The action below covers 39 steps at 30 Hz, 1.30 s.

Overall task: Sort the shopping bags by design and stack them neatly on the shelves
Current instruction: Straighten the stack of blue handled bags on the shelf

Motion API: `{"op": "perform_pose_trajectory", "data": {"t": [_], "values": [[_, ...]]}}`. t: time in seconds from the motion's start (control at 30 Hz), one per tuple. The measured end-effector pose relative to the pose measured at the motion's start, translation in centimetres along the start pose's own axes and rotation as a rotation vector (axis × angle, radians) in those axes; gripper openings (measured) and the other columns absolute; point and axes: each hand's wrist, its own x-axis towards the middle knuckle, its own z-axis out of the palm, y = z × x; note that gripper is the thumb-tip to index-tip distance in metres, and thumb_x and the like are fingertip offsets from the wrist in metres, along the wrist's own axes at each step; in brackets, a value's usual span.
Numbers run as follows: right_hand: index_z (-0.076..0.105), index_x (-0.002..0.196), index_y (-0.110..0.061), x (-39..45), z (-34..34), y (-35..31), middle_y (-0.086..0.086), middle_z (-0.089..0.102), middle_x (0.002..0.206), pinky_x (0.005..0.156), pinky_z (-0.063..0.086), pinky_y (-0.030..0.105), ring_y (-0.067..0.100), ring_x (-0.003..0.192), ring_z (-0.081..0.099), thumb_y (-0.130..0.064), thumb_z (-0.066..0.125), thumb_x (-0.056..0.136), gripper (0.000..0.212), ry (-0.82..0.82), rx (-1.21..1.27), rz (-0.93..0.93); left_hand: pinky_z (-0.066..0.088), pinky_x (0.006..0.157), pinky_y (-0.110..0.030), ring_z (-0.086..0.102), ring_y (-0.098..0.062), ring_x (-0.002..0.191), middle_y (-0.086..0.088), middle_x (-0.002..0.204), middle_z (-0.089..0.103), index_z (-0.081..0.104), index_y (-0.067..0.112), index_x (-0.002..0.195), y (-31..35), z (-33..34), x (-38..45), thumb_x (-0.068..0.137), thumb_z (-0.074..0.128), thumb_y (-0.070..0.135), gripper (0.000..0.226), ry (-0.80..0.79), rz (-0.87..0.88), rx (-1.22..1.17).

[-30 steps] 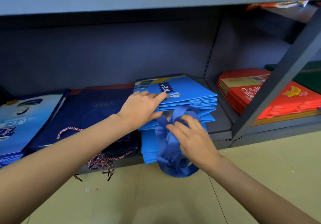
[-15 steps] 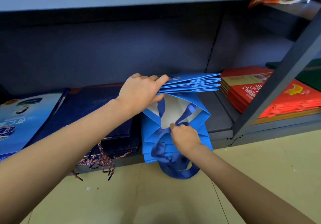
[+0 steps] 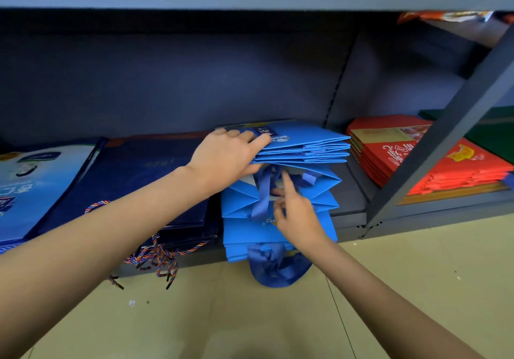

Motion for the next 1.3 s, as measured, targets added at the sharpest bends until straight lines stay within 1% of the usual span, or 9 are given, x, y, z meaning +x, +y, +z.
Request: {"op": "perform_pose_trajectory", "data": {"t": [0.07, 0.17, 0.3, 0.4, 0.57, 0.83, 1.03, 1.17, 1.3], "values": [[0.020, 0.149, -0.012, -1.3, -0.3, 0.7, 0.010, 0.055, 0.128, 0.091, 0.044, 0.035, 0.024, 0.115, 0.052, -0.002, 0.041, 0.094, 0.060, 0.050, -0.058, -0.126, 0.046, 0.051, -0.025, 0.063, -0.024, 0.055, -0.003, 0.070, 0.065, 0.066, 0.014, 0.102, -0.2, -0.2, 0.2, 0.060, 0.084, 0.042, 0.054, 0.019, -0.006, -0.008], [0.041, 0.138, -0.014, -2.7, -1.1, 1.2, 0.007, 0.060, 0.112, 0.079, 0.045, 0.027, 0.021, 0.097, 0.053, -0.002, 0.046, 0.084, 0.055, 0.272, -0.193, -0.446, 0.045, 0.049, -0.024, 0.063, -0.023, 0.052, -0.003, 0.066, 0.064, 0.067, 0.013, 0.099, -0.5, -0.2, 0.5, 0.057, 0.086, 0.041, 0.054, 0.035, -0.008, -0.014], [0.065, 0.111, -0.012, -1.9, 0.3, 2.5, 0.005, 0.048, 0.114, 0.068, 0.052, 0.029, 0.020, 0.099, 0.045, -0.001, 0.057, 0.072, 0.041, 0.184, -0.511, -0.693, 0.045, 0.049, -0.024, 0.062, -0.022, 0.052, -0.002, 0.065, 0.064, 0.067, 0.014, 0.099, -0.6, -0.2, 0.5, 0.058, 0.085, 0.042, 0.053, 0.045, -0.005, -0.007], [0.069, 0.096, -0.010, -1.0, 0.2, 1.8, 0.004, 0.064, 0.096, 0.077, 0.047, 0.032, 0.016, 0.090, 0.048, -0.015, 0.039, 0.078, 0.036, 0.124, -0.358, -0.597, 0.047, 0.050, -0.025, 0.062, -0.024, 0.053, -0.004, 0.067, 0.064, 0.066, 0.013, 0.100, -0.5, -0.1, 0.2, 0.058, 0.086, 0.040, 0.054, 0.048, -0.002, -0.048], [0.063, 0.104, -0.021, -0.3, -1.1, 0.4, -0.010, 0.062, 0.105, 0.091, 0.037, 0.025, 0.013, 0.103, 0.049, -0.030, 0.056, 0.083, 0.024, -0.062, 0.075, -0.329, 0.048, 0.053, -0.029, 0.064, -0.027, 0.057, -0.006, 0.072, 0.065, 0.065, 0.012, 0.103, -0.3, 0.3, -0.2, 0.059, 0.085, 0.038, 0.055, 0.048, 0.007, -0.076], [0.058, 0.119, -0.015, -1.6, 0.2, 0.9, -0.003, 0.061, 0.112, 0.095, 0.042, 0.040, 0.017, 0.108, 0.053, -0.017, 0.056, 0.090, 0.028, -0.039, -0.021, -0.345, 0.047, 0.051, -0.027, 0.063, -0.026, 0.055, -0.005, 0.071, 0.064, 0.067, 0.012, 0.102, -0.3, 0.4, -0.3, 0.057, 0.086, 0.041, 0.057, 0.060, 0.017, -0.064], [0.040, 0.084, -0.024, -1.1, 0.5, -1.3, -0.003, 0.063, 0.083, 0.073, 0.044, 0.022, 0.010, 0.084, 0.058, -0.025, 0.077, 0.077, 0.037, 0.145, 0.278, -0.116, 0.048, 0.052, -0.029, 0.063, -0.026, 0.057, -0.005, 0.071, 0.063, 0.066, 0.012, 0.103, -0.2, 0.5, -0.3, 0.059, 0.085, 0.041, 0.056, 0.043, 0.006, -0.070], [0.036, 0.076, -0.025, -0.2, 0.6, -1.9, 0.002, 0.058, 0.066, 0.057, 0.038, 0.016, 0.006, 0.060, 0.049, -0.009, 0.070, 0.082, 0.039, 0.265, 0.475, 0.018, 0.049, 0.054, -0.029, 0.064, -0.027, 0.060, -0.005, 0.073, 0.064, 0.065, 0.012, 0.105, -0.3, 0.6, -0.6, 0.065, 0.078, 0.045, 0.053, 0.065, 0.014, -0.099], [0.041, 0.074, -0.023, -0.6, 0.2, -1.3, 0.003, 0.055, 0.064, 0.058, 0.040, 0.015, 0.010, 0.059, 0.049, -0.005, 0.063, 0.087, 0.031, 0.296, 0.503, 0.045, 0.049, 0.055, -0.027, 0.064, -0.026, 0.060, -0.004, 0.074, 0.066, 0.065, 0.012, 0.106, -0.8, 0.2, -0.3, 0.073, 0.057, 0.053, 0.053, 0.069, 0.016, -0.141]]}}
